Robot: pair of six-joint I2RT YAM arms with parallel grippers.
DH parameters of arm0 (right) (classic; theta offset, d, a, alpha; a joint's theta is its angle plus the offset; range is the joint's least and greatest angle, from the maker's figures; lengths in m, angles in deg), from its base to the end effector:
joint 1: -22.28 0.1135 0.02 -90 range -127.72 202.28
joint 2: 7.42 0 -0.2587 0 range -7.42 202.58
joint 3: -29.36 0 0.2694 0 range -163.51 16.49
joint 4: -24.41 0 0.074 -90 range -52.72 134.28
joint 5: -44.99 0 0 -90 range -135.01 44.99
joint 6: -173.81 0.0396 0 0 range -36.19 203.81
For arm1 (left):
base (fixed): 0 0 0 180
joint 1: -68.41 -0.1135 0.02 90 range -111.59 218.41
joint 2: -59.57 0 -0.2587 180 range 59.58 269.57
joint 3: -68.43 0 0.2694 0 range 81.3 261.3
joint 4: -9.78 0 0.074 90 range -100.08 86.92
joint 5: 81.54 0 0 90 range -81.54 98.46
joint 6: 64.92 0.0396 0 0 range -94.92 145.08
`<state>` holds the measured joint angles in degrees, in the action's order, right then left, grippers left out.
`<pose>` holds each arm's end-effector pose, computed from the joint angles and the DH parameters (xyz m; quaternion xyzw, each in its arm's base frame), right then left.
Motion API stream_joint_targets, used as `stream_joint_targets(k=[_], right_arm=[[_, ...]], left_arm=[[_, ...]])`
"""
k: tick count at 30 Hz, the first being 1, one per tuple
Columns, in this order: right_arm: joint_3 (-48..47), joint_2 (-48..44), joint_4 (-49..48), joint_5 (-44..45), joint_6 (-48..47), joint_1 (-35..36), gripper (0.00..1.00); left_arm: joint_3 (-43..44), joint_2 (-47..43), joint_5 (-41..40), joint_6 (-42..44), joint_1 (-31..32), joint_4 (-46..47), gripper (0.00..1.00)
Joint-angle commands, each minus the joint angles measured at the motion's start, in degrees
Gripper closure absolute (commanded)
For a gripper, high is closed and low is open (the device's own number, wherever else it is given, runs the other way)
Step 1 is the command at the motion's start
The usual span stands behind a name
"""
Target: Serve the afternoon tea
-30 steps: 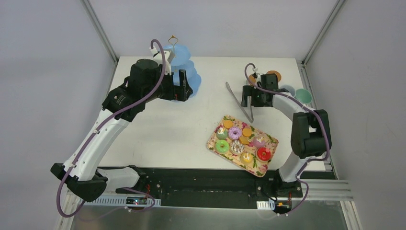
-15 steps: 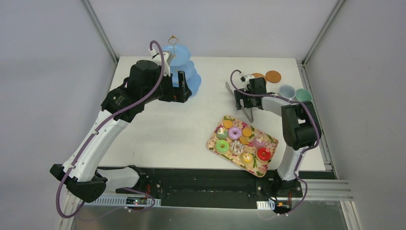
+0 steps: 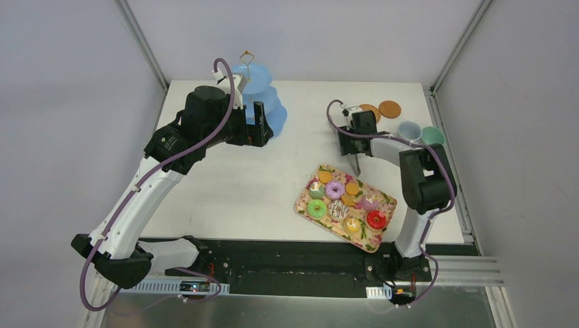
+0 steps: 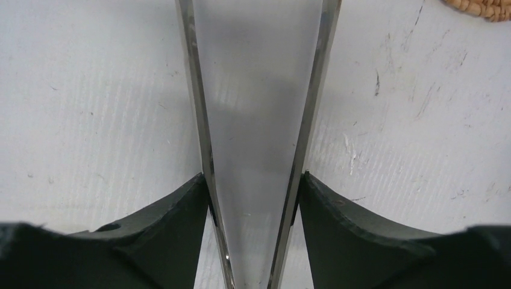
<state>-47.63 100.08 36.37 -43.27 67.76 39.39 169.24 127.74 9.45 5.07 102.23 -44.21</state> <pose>0.3957 0.1206 0.1468 -0.2553 0.8788 -0.0102 0.4031 0.2127 -0.1433 0.4576 0.1041 0.8192 -0.2616 0.4996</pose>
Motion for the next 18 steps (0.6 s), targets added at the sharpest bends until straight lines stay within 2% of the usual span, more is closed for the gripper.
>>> stream_joint_targets(k=[1,8,13,18], right_arm=[[-4.0,-4.0,5.6,1.8,4.4,0.2,0.43],[-11.7,-6.4,19.6,-1.0,9.9,-0.1,0.45],[-21.0,-6.1,33.5,-7.5,13.7,-0.6,0.46],[-24.0,-8.8,39.2,-10.5,18.5,-0.6,0.46]], left_arm=[[1.8,-0.4,0.2,-0.5,0.5,0.9,0.00],[1.2,-1.0,0.1,-0.6,0.5,1.6,0.00],[0.3,-1.4,0.2,-0.7,0.5,2.8,0.00],[-0.7,-1.0,0.7,-0.7,0.5,4.7,0.00]])
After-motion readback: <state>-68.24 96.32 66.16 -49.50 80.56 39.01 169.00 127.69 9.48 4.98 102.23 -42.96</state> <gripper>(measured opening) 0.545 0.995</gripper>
